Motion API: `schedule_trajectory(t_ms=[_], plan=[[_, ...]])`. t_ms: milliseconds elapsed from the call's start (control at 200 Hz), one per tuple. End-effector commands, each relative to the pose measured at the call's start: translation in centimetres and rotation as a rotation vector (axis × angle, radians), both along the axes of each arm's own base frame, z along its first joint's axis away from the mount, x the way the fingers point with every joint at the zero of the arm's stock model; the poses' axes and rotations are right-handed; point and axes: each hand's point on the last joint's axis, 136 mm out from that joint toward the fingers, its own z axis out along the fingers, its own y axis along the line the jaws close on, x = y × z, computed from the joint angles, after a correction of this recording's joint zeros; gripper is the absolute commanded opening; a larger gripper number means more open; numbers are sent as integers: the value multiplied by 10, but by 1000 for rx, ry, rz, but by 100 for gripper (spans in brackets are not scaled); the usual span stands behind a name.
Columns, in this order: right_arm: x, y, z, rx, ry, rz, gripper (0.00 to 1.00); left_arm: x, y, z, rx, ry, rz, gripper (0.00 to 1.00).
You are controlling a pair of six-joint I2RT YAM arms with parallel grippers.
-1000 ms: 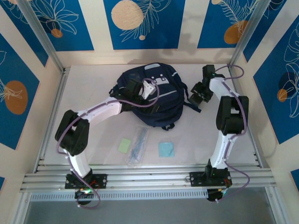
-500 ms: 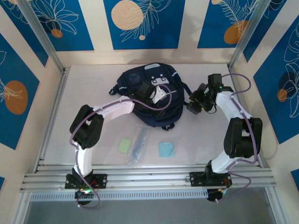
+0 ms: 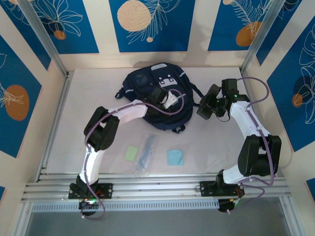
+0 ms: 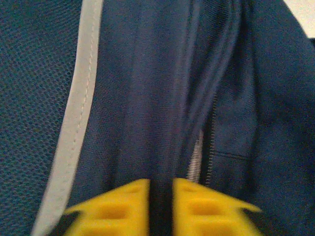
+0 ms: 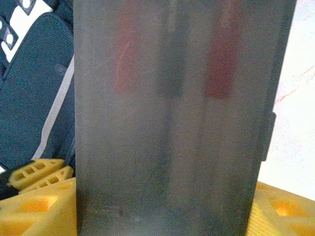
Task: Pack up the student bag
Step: Open the student bag at the top-center of the table.
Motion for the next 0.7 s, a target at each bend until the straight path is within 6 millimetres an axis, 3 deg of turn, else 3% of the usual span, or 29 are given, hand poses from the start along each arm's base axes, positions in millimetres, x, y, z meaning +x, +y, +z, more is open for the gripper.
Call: schedule_trajectory(t_ms=[0, 135, 485, 630, 695], plan=[[-1, 5, 12, 28, -46, 25, 48, -3, 36, -44, 117, 99, 61, 0], [-2, 6, 13, 36, -50, 30, 46, 4, 35, -18, 78, 62, 91, 0], [-9, 19, 16, 95, -63, 80, 44, 24, 37, 97, -208, 64, 210, 0], [-13, 31, 18, 131, -74, 127, 42, 34, 44, 127, -339, 105, 263, 0], [-16, 37, 17, 144, -69, 146, 42, 39, 48, 132, -361, 105, 284, 0]])
